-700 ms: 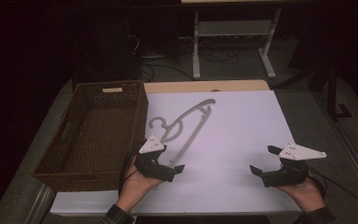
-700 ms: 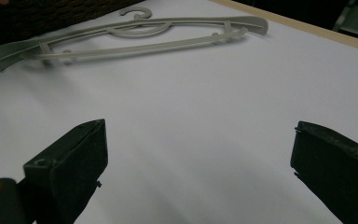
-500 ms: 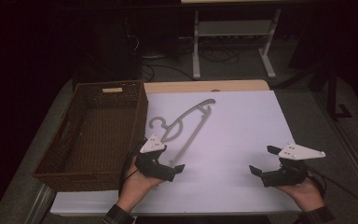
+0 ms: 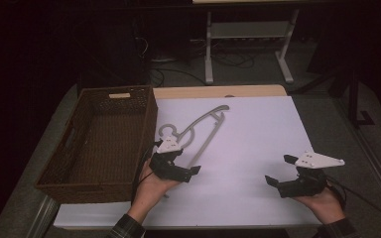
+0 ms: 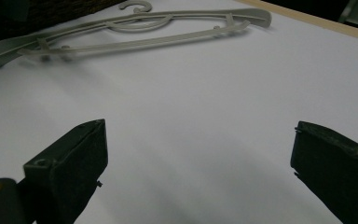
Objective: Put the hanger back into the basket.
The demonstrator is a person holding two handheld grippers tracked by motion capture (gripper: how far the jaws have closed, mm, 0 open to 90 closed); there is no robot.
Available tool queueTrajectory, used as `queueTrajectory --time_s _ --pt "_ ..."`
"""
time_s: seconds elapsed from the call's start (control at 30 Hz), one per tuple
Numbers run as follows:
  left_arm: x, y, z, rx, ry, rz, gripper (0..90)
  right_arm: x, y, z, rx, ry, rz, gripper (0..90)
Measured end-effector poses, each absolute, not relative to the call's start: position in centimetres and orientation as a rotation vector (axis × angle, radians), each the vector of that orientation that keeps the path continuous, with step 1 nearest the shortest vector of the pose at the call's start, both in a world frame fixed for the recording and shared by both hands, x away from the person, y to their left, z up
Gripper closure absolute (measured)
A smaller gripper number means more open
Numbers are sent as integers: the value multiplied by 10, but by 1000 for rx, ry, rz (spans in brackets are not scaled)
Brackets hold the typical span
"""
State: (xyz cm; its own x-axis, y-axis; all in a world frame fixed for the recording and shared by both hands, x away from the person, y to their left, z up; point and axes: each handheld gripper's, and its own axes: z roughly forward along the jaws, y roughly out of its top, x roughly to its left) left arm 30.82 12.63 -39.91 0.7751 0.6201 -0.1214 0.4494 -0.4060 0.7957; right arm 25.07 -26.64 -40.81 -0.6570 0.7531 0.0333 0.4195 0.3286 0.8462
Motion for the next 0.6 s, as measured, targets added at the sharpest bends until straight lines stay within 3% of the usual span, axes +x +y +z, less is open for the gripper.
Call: queueTrajectory --time_s 0.6 --pt "380 97 -405 2116 848 282 362 252 -264 -409 1035 2248 1243 35"
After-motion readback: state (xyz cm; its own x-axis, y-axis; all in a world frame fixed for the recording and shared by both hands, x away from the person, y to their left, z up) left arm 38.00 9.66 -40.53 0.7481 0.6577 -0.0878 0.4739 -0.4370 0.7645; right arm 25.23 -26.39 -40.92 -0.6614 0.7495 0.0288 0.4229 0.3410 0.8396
